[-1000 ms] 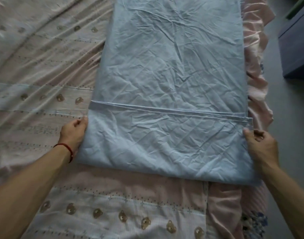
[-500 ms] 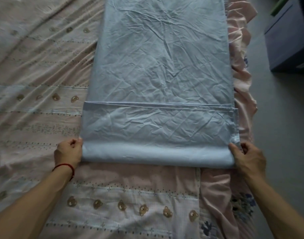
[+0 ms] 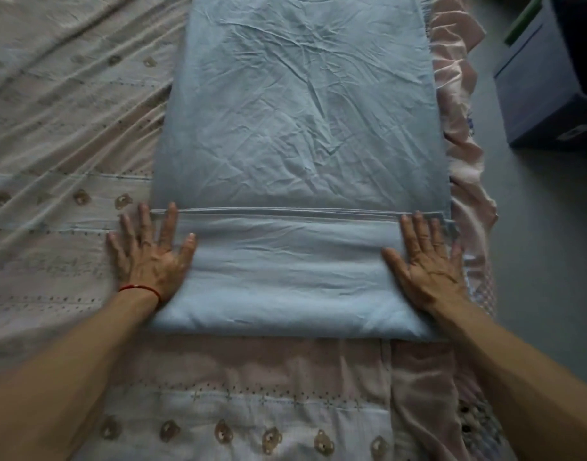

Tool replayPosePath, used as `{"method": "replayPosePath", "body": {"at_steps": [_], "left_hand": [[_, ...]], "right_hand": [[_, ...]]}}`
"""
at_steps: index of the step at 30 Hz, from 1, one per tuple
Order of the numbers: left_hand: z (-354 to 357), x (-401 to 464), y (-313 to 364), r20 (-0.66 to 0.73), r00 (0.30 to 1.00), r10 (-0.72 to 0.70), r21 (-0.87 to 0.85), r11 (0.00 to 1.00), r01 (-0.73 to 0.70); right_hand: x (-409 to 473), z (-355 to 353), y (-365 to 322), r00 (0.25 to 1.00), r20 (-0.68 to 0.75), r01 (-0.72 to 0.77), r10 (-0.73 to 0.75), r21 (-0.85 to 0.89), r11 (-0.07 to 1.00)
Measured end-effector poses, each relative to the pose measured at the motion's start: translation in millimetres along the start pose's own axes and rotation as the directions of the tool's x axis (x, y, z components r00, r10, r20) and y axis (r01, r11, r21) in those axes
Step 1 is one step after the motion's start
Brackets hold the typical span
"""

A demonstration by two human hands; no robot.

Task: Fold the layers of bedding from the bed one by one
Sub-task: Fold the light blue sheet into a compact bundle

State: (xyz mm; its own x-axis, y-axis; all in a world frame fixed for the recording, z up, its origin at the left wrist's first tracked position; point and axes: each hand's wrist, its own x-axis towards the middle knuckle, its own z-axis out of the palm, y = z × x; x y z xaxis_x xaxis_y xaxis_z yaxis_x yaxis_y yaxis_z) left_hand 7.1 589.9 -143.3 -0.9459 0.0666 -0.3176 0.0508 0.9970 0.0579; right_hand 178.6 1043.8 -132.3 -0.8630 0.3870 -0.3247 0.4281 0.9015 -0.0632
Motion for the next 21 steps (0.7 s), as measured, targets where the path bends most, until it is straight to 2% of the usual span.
{"method": "replayPosePath", "body": {"at_steps": [2,3,5,6,8,9,10,12,14,17,21], "left_hand": [[-12.0,-0.8,-7.8,-0.002,1.000,-0.018,-0.016,1.000,0.018],[-18.2,-6.7,-7.6,-0.038,0.999,0.032,-0.007,0.999,-0.032],[-25.5,-28.0,-6.9,-0.140,0.953,0.268,0.059,0.963,-0.262],[-28.9,-43.7,-6.7,-0.182,0.895,0.407,0.104,0.913,-0.394],[-28.7,-76.1,-9.2,-0.192,0.733,0.652,0.192,0.758,-0.624],[-25.3,-87.0,-13.8,-0.149,0.665,0.732,0.232,0.680,-0.696],[-20.2,-93.3,-20.4,-0.081,0.636,0.768,0.268,0.631,-0.728],[-13.1,-97.3,-34.7,0.035,0.670,0.741,0.314,0.628,-0.711],[-9.9,-96.8,-42.0,0.048,0.737,0.674,0.276,0.700,-0.658],[-13.4,-94.5,-51.9,-0.084,0.771,0.631,0.170,0.772,-0.613],[-29.5,-92.0,-77.2,-0.225,0.852,0.473,-0.152,0.847,-0.510]], "right_hand": [[-1.1,-7.6,10.4,0.999,0.038,-0.027,0.027,0.010,1.000],[-5.1,-13.9,6.0,1.000,0.003,-0.005,0.005,0.014,1.000],[-20.2,-22.3,-7.1,0.979,-0.122,0.165,-0.166,-0.015,0.986],[-32.4,-24.4,-14.5,0.940,-0.148,0.304,-0.309,-0.054,0.951],[-64.2,-18.4,-22.2,0.806,-0.110,0.568,-0.582,-0.131,0.812],[-79.5,-12.5,-22.9,0.756,-0.074,0.636,-0.651,-0.153,0.756],[-89.9,-5.8,-19.7,0.737,-0.042,0.662,-0.675,-0.162,0.732],[-98.1,2.9,-7.1,0.774,-0.032,0.620,-0.633,-0.169,0.766],[-99.8,4.3,8.0,0.859,-0.039,0.506,-0.511,-0.091,0.858],[-101.0,-0.9,28.1,0.944,-0.074,0.329,-0.323,0.082,0.941],[-98.0,-27.5,43.1,0.963,-0.227,0.209,-0.148,0.275,0.938]]}}
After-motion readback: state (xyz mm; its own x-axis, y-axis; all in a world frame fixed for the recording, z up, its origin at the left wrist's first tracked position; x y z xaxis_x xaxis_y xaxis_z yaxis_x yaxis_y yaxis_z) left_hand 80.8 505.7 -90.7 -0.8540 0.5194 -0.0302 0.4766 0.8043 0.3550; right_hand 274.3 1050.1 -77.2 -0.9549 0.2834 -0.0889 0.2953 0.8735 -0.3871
